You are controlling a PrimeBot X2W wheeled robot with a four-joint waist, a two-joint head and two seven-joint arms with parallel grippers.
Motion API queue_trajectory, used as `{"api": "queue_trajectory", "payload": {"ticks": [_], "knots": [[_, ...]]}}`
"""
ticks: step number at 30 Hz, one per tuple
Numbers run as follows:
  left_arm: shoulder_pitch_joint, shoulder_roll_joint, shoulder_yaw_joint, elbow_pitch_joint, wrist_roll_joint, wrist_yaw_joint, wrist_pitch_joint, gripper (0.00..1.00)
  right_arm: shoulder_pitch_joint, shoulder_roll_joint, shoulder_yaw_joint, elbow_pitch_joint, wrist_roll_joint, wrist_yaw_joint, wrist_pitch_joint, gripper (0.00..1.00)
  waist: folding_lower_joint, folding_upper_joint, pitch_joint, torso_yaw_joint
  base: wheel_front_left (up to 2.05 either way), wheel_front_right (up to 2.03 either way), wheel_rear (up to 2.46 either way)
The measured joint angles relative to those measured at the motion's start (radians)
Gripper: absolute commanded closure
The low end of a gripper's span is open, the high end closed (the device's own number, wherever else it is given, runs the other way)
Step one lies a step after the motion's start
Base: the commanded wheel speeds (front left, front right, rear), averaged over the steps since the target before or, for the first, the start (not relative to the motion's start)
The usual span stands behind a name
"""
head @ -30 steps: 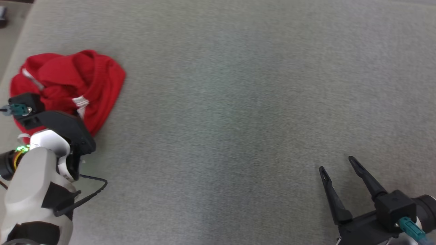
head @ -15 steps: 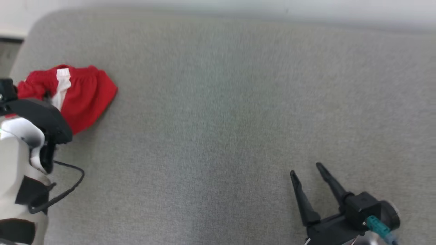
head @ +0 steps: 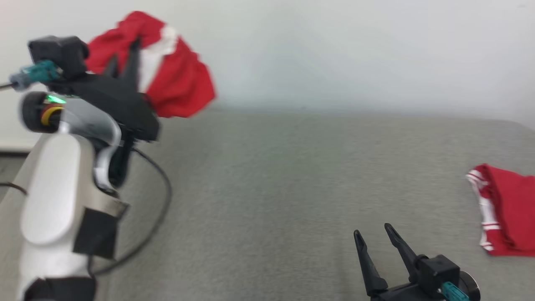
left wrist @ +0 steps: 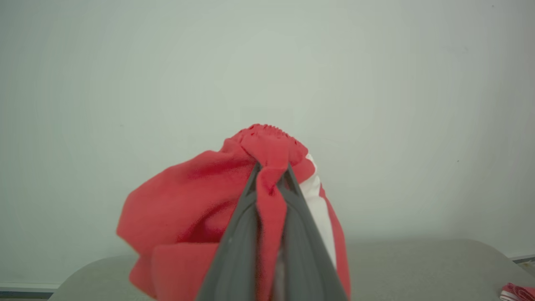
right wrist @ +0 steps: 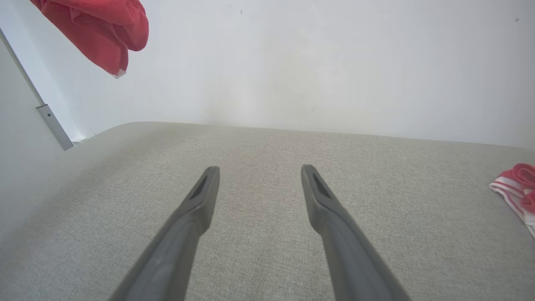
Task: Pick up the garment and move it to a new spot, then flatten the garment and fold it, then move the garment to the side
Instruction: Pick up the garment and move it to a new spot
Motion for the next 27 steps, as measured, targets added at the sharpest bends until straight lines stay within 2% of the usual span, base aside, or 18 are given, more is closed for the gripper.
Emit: {"api": "queue_trajectory", "payload": {"ticks": [2,6,11,16,21,22,23,27], "knots": [[0.045,-0.039,0.001,-0.089,-0.036,-0.002,0.006,1.0,0.001,0.001,0.003,-0.001,-0.002,0.0,0.003,0.0,0.0002,0.0,-0.02,-0.035,0.0,0.0,0.0],[0.164,-0.081,-0.012,-0.243,-0.069,0.032,0.0,1.0,0.005,0.002,-0.001,-0.01,-0.004,0.0,0.012,0.0,0.0,-0.0001,-0.046,-0.112,0.0,0.0,0.0],[0.342,-0.112,-0.052,-0.315,-0.122,0.069,-0.045,1.0,0.011,0.002,0.008,-0.014,-0.01,0.0,0.026,0.0,0.0001,0.0,-0.054,-0.222,0.0,0.0,0.0],[0.44,-0.113,-0.074,-0.249,-0.09,0.11,-0.107,1.0,0.004,0.002,0.027,-0.025,-0.009,0.0,0.029,0.0,0.0004,0.0001,-0.034,-0.34,0.0,0.0,0.0],[0.471,-0.107,-0.101,-0.079,-0.036,0.13,-0.158,1.0,0.0,0.002,0.035,-0.021,-0.002,0.0,0.028,0.0,0.0004,0.0002,-0.006,-0.433,0.0,0.0,0.0],[0.472,-0.106,-0.109,-0.042,-0.023,0.136,-0.177,0.71,0.0,0.002,0.034,-0.019,-0.002,0.0,0.028,0.0,0.0004,0.0002,0.001,-0.446,0.0,0.0,0.0],[0.472,-0.105,-0.12,-0.001,-0.002,0.137,-0.193,0.02,0.0,0.002,0.035,-0.018,-0.002,0.0,0.028,0.0,0.0003,0.0001,0.009,-0.455,0.0,0.0,0.0],[0.471,-0.112,-0.158,0.14,0.006,0.13,-0.261,0.0,-0.007,0.002,0.048,-0.017,-0.002,0.0,0.027,0.0,0.0006,0.0003,0.037,-0.466,0.0,0.0,0.0]]}}
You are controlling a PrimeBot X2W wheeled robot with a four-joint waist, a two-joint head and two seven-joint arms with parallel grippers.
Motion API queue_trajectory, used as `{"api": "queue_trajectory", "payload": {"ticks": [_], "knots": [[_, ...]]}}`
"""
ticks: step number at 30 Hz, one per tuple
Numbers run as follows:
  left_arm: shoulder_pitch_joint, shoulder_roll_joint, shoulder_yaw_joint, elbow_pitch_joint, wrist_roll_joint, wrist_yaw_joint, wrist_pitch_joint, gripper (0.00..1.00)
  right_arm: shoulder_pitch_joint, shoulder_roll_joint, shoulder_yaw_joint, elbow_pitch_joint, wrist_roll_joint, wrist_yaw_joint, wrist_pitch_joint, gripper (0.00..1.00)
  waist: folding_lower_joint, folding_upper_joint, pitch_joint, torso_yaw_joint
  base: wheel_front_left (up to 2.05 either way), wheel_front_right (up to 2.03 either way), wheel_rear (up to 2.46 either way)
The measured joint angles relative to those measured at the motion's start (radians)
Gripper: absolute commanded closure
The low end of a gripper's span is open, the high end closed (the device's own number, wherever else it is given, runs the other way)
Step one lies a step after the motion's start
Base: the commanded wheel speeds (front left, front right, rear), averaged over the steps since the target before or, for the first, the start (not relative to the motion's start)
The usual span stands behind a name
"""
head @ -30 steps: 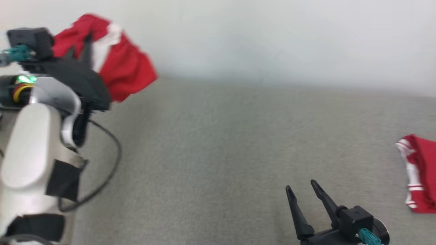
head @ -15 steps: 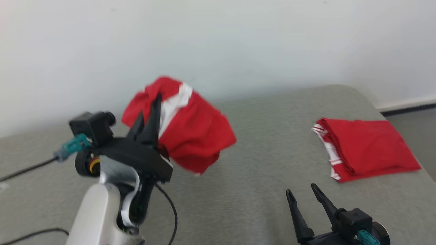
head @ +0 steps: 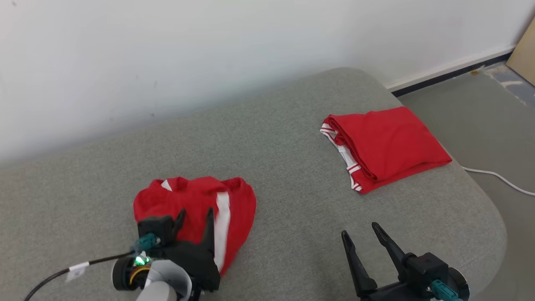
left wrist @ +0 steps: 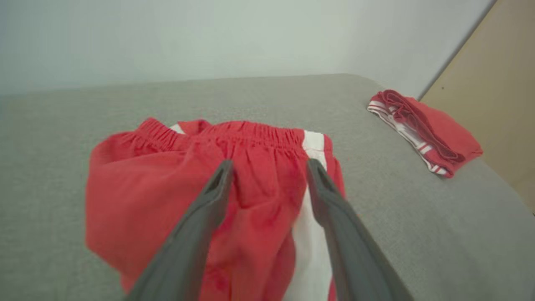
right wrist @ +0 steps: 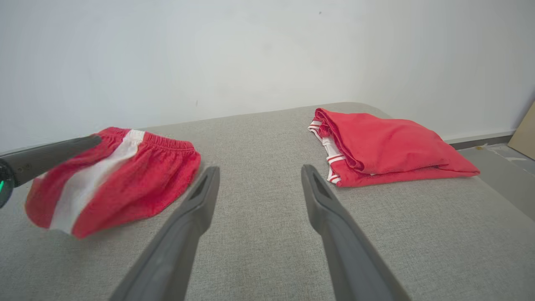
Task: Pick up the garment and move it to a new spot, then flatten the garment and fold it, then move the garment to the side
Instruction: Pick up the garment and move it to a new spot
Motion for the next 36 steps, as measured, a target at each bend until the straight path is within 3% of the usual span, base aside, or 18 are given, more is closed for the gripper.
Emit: {"api": "queue_trajectory", "payload": {"ticks": [4,8,13,19,22,27,36], "knots": [[-0.005,-0.006,-0.03,0.069,-0.03,-0.035,-0.044,0.0,-0.001,0.0,0.0,0.001,0.001,0.0,0.0,0.0,0.0,-0.0001,0.01,0.027,0.0,0.0,0.0],[-0.006,-0.008,-0.034,0.046,-0.043,-0.049,-0.122,0.0,0.005,0.001,-0.006,0.002,0.0,0.0,0.002,0.0,0.0,0.0,0.01,0.057,0.0,0.0,0.0],[0.055,0.041,-0.026,-0.079,0.003,-0.052,-0.197,0.0,0.02,0.0,-0.027,0.0,-0.002,0.0,0.0,0.0,-0.0001,-0.0001,-0.008,0.126,0.0,0.0,0.0],[0.215,0.105,0.068,-0.332,0.071,-0.051,-0.212,0.0,0.035,0.0,-0.096,0.014,-0.004,0.0,-0.016,0.0,-0.0002,-0.0002,-0.04,0.224,0.0,0.0,0.0],[0.333,0.099,0.139,-0.413,0.08,-0.05,-0.213,0.0,0.045,0.0,-0.131,0.036,-0.005,0.0,-0.031,0.0,-0.0002,-0.0001,-0.054,0.271,0.0,0.0,0.0],[0.476,0.095,0.203,-0.409,0.113,-0.058,-0.213,0.0,0.058,0.0,-0.169,0.079,-0.007,0.0,-0.044,0.0,-0.0003,-0.0001,-0.077,0.338,0.0,0.0,0.0],[0.542,0.097,0.263,-0.421,0.154,-0.093,-0.213,0.0,0.101,-0.01,-0.201,0.119,-0.001,0.0,-0.057,0.0,-0.0003,-0.0001,-0.112,0.44,0.0,0.0,0.0]]}}
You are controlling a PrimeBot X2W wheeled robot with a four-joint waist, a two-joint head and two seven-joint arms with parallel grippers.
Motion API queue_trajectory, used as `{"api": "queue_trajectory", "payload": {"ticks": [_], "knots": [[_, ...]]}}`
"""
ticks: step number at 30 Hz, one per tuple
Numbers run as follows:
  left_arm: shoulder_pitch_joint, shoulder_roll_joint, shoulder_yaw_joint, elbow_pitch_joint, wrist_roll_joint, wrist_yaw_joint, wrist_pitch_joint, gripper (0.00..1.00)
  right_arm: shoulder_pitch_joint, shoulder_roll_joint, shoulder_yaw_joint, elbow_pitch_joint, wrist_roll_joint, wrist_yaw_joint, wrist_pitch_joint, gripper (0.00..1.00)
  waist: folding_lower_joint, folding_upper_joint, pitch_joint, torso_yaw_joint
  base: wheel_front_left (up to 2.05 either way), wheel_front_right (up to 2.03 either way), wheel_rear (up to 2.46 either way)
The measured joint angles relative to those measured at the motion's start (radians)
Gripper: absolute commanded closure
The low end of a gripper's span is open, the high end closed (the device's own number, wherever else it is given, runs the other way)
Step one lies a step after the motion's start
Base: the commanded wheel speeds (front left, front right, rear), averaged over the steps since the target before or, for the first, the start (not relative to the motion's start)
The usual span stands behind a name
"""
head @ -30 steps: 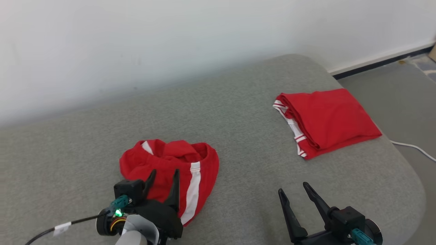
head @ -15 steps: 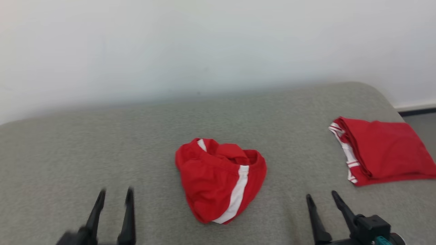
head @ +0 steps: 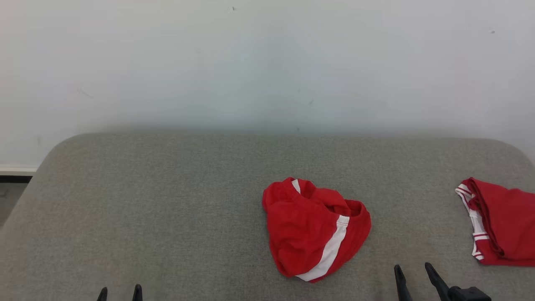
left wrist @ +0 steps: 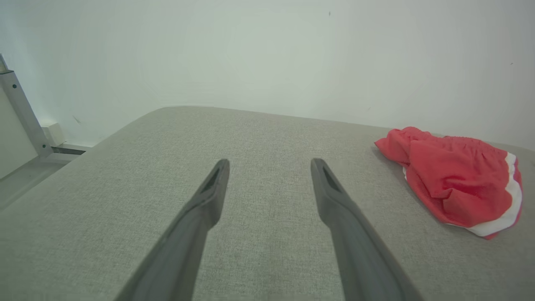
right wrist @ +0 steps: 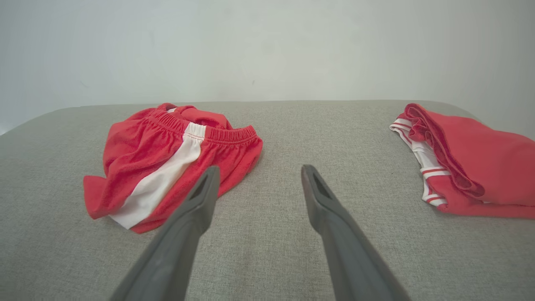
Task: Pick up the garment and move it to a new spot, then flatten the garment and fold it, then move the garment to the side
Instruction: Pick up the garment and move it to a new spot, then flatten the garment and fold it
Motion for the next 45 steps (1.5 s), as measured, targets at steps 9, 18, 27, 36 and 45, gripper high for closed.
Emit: {"api": "queue_trajectory", "payload": {"ticks": [9,18,27,36,45], "knots": [[0.009,-0.027,0.01,-0.001,0.023,-0.026,0.0,0.0,0.011,0.0,-0.001,0.007,0.001,0.0,0.007,0.0,0.0,0.0,-0.02,0.024,0.0,0.0,0.0],[0.004,-0.04,0.007,0.004,0.034,-0.036,0.0,0.0,0.009,0.001,0.0,0.004,-0.001,0.0,0.014,0.0,0.0,0.0,-0.012,-0.008,0.0,0.0,0.0],[0.004,-0.042,-0.002,0.012,0.037,-0.044,0.0,0.0,0.008,0.004,0.005,0.008,-0.001,0.0,0.013,0.0,0.0002,0.0,-0.005,-0.017,0.0,0.0,0.0],[-0.051,-0.026,-0.104,0.061,0.028,-0.047,0.016,0.0,-0.006,0.006,0.017,0.001,-0.007,0.0,0.016,0.0,0.0002,0.0,0.009,-0.063,0.0,0.0,0.0],[-0.37,0.075,-0.43,0.193,-0.08,-0.052,0.219,0.0,-0.033,-0.001,0.038,-0.009,-0.008,0.0,0.023,0.0,0.0002,0.0001,0.046,-0.183,0.0,0.0,0.0]]}}
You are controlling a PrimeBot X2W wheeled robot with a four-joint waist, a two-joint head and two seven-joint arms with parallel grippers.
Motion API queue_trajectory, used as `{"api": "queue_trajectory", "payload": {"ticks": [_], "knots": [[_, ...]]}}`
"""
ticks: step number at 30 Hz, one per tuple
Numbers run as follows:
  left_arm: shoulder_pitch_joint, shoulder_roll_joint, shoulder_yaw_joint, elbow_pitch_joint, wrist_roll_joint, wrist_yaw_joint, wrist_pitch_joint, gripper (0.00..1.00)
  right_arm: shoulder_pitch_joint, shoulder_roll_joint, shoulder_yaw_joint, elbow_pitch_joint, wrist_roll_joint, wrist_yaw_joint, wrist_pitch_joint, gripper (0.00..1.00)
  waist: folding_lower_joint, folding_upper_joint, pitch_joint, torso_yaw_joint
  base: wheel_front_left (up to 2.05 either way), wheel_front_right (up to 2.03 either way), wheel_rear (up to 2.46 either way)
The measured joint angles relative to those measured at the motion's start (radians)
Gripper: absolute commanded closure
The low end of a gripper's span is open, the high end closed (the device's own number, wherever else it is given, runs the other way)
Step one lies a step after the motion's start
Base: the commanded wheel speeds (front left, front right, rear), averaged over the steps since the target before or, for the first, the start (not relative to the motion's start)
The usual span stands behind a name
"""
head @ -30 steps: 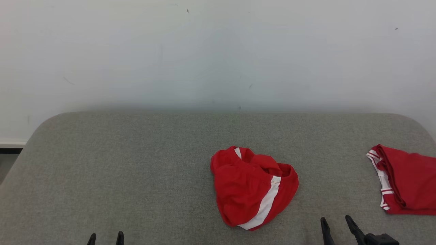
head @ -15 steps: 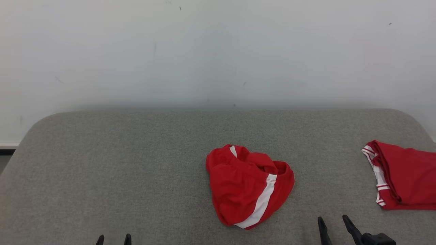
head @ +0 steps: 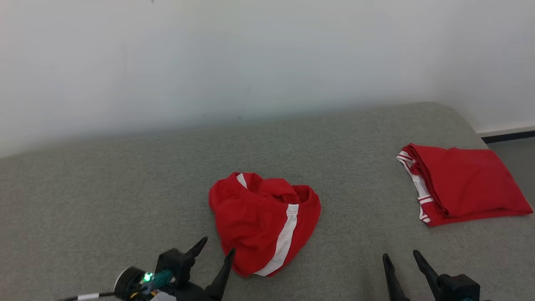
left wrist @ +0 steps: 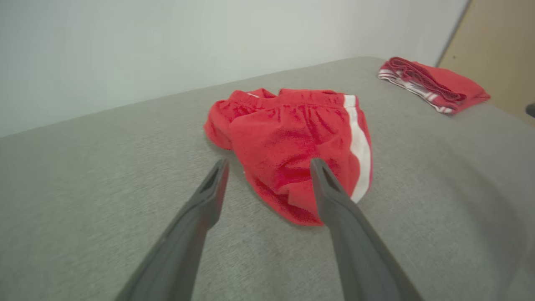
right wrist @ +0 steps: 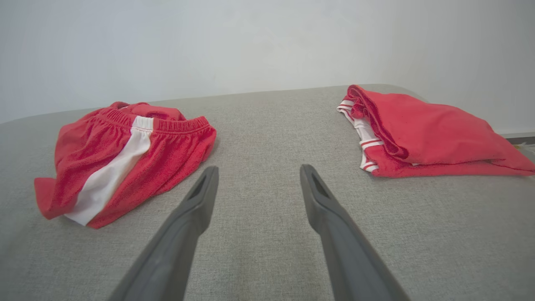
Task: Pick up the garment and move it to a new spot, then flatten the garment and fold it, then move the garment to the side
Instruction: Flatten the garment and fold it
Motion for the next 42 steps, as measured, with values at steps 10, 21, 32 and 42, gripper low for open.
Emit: {"api": "queue_trajectory", "payload": {"ticks": [10,21,32,42], "knots": [[-0.341,0.051,-0.216,0.082,-0.073,0.0,0.182,0.0,-0.025,0.001,0.005,0.01,0.005,0.0,-0.021,0.0,0.0,-0.0001,0.062,-0.178,0.0,0.0,0.0],[-0.495,0.086,-0.327,0.18,-0.151,-0.001,0.417,0.0,-0.05,0.008,0.023,0.056,0.022,0.0,-0.064,0.0,0.0001,0.0,0.166,-0.296,0.0,0.0,0.0],[-0.516,0.074,-0.345,0.182,-0.171,0.007,0.416,1.0,-0.075,0.01,0.022,0.078,0.022,0.0,-0.079,0.0,0.0,0.0001,0.222,-0.312,0.0,0.0,0.0],[-0.68,-0.093,-0.187,0.004,-0.183,0.049,-0.051,1.0,-0.084,0.012,0.04,0.079,0.015,0.0,-0.069,0.0,-0.0001,0.0,0.187,-0.258,0.0,0.0,0.0]]}}
